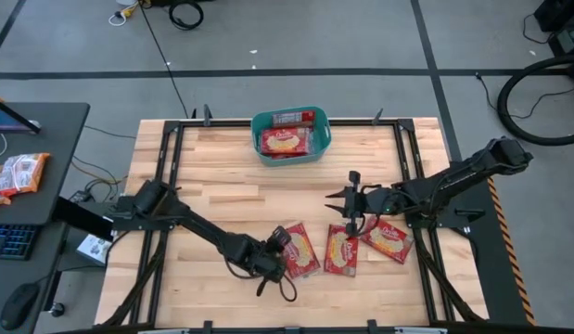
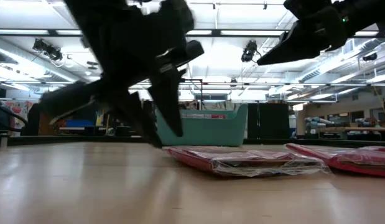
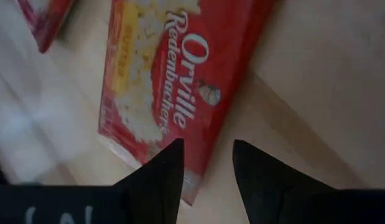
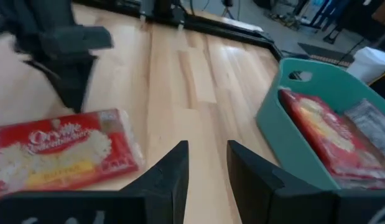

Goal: Sort popcorn bags into baskets
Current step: Put the left red popcorn bag into the bin

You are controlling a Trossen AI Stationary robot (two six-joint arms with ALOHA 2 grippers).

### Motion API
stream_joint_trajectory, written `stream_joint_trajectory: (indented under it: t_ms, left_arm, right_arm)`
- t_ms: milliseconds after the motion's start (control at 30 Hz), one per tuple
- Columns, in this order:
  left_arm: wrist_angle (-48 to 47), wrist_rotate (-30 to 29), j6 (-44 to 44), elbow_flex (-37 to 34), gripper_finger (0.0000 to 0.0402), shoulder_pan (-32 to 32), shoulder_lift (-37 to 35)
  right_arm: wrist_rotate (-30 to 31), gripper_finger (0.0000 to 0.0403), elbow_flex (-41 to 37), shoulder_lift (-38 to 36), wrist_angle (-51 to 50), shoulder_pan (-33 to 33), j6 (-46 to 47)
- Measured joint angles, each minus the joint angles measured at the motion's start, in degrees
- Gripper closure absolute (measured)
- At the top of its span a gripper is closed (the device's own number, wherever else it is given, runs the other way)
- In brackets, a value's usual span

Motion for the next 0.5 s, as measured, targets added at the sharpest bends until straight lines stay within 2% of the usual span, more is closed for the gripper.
stream_joint_trajectory:
  t_ms: [133, 333, 500]
  left_arm:
    - [1.5, -3.1, 1.5, -0.1, 0.026, -1.2, 1.6]
    - [7.2, -4.7, 2.5, 0.1, 0.026, -1.0, 4.2]
    - [8.1, -4.7, 1.5, -0.4, 0.026, -0.4, 4.6]
  right_arm:
    - [0.7, 0.0288, 0.0, -0.2, 0.6, 1.3, 0.5]
    - [1.8, 0.0288, -0.2, -0.3, 1.7, 2.4, 0.3]
    - [1.8, 0.0289, -0.3, 0.3, 3.8, 2.6, -1.1]
